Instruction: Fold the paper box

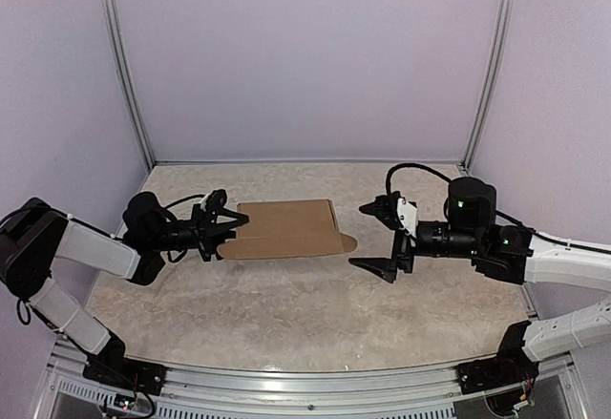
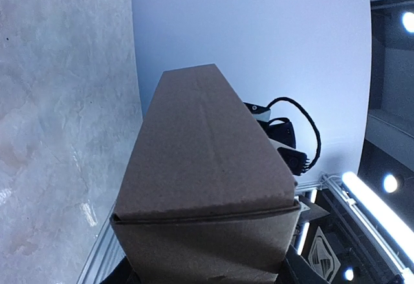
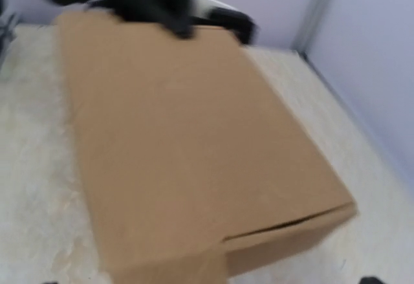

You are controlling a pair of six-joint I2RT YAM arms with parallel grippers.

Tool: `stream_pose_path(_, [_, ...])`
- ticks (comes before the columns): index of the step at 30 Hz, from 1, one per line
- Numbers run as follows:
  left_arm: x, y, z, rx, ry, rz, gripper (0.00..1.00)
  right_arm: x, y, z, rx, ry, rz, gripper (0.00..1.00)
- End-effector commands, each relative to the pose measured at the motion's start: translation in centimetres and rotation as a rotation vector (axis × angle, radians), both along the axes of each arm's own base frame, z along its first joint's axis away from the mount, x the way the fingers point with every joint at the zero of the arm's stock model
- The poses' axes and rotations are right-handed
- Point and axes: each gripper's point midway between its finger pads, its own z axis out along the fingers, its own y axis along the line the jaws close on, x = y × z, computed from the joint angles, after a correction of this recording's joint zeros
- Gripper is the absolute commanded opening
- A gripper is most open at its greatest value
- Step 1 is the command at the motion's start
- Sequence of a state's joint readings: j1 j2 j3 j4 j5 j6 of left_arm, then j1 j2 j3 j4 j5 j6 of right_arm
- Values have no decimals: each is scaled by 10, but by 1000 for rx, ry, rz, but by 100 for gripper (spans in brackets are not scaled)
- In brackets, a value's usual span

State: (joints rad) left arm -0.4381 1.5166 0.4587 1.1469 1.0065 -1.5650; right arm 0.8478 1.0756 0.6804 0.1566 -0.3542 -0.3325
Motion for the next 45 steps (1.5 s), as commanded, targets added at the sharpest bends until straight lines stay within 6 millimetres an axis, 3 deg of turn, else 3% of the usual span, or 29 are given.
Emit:
stream_pose_path(1, [-27,9,28,-101,-38,-96,26,-17,1,10,-94,-331,72,100])
stream_pose_path(7, [-46,14,26,-95,-50,-132,26,-30,5,20,-149,-620,22,100])
stream_pose_path(12, [-59,18,33,-100,-73,-159,25,-34,9,17,-284,-821,-34,100])
stream_pose_path(21, [-81,22,35,-96,-76,-211,27,-69,26,11,-400,-1164,-37,100])
stream_pose_path(29, [-101,11,40,-106,-105,-277,26,-87,43,8,-404,-1228,13,99])
stream_pose_path(34, [-106,8,42,-110,-112,-288,26,-85,48,-1,-428,-1235,11,95])
stream_pose_path(45, [-107,5,27,-30,-122,-275,26,-89,52,2,-401,-1213,-6,75])
